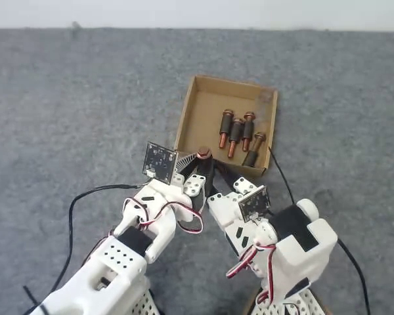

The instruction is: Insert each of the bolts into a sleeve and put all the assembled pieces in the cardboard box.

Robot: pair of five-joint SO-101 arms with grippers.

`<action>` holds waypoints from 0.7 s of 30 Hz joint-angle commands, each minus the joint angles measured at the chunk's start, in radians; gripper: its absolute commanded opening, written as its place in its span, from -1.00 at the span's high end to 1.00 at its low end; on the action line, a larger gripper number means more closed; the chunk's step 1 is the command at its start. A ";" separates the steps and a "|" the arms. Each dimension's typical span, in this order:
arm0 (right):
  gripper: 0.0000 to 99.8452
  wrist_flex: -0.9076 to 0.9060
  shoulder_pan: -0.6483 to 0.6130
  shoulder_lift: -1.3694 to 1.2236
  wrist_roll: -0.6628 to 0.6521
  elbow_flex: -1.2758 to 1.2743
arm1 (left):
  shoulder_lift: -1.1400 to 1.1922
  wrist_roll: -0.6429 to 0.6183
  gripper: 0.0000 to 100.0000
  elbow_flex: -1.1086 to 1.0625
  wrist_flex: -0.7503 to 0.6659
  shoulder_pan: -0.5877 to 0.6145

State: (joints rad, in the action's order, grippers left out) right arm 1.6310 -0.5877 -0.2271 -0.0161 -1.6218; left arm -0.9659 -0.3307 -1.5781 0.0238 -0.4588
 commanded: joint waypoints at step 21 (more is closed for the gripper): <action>0.99 -0.001 0.005 0.051 -0.020 -0.031 | 0.002 -0.066 0.75 0.015 -0.003 -0.014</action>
State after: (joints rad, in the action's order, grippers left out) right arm 1.6295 -0.5800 -0.2271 -0.0161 -1.6203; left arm -0.9674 -0.3506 -1.5919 0.0253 -0.4496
